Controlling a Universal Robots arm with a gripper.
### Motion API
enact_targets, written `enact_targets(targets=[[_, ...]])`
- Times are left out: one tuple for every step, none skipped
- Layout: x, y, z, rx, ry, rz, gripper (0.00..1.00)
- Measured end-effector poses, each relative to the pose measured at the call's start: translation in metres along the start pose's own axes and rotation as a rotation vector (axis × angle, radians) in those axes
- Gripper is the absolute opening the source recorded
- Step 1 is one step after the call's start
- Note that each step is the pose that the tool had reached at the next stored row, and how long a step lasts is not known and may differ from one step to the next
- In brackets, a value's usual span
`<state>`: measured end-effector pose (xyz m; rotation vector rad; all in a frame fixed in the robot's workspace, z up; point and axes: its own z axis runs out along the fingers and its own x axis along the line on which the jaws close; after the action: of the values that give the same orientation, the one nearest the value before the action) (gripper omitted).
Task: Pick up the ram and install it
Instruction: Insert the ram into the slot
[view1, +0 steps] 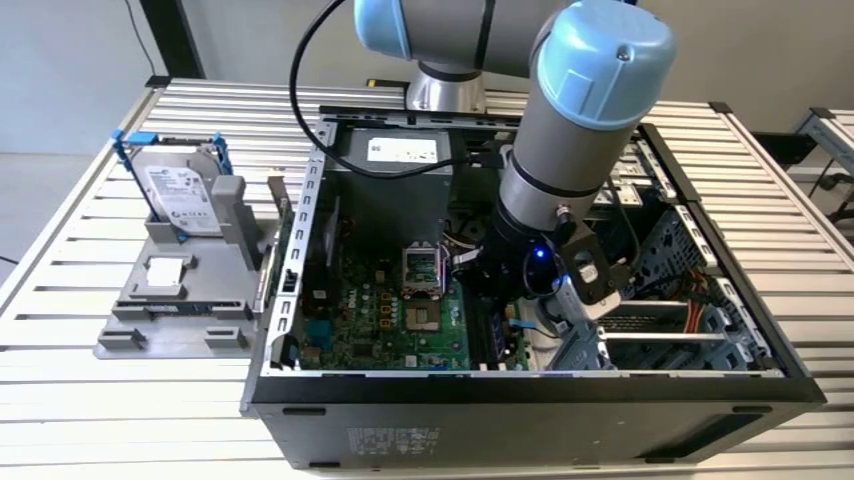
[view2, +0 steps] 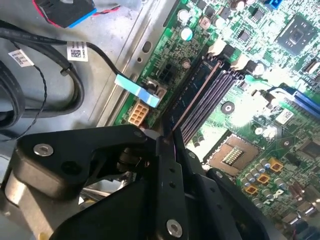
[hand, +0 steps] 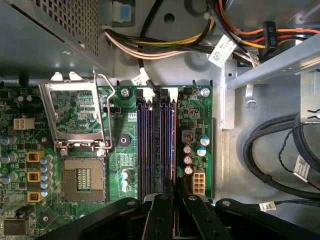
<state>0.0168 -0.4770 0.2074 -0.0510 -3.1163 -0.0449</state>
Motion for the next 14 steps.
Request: enact_targets(targets=[[0.0,0.0,0.0001,-0.0001,0.0,0.0,0.0],[0.0,0.0,0.0002,-0.0003,0.0,0.0,0.0],[0.0,0.0001,0.0003,-0.0004,-0.0001,0.0,0.0],[0.0,0.0001,0.0003,-0.0005,-0.0001,0.0,0.0],[0.0,0.0001,0.0003,-0.0006,-0.0001,0.0,0.0],[0.0,0.0001,0.0003,-0.0006,-0.0001,0.0,0.0],[0.0,0.0001,0.0003,-0.0007,0.0,0.0,0.0],[0.0,0.0003,0.0012,-0.003,-0.0004,0.0,1.0],[0.0,0.0003,0.001,-0.0023,-0.0003,0.0,1.0],[-0.0001,0.0002,0.0002,-0.0015,0.0,0.003,1.0],[0.0,0.0002,-0.0027,-0.0012,0.0001,0.01,1.0],[0.0001,0.0004,-0.0071,-0.002,0.0001,0.01,1.0],[0.0003,0.0005,-0.012,-0.0011,0.0002,0.01,1.0],[0.0004,0.0006,-0.0165,-0.0013,0.0001,0.01,1.0]])
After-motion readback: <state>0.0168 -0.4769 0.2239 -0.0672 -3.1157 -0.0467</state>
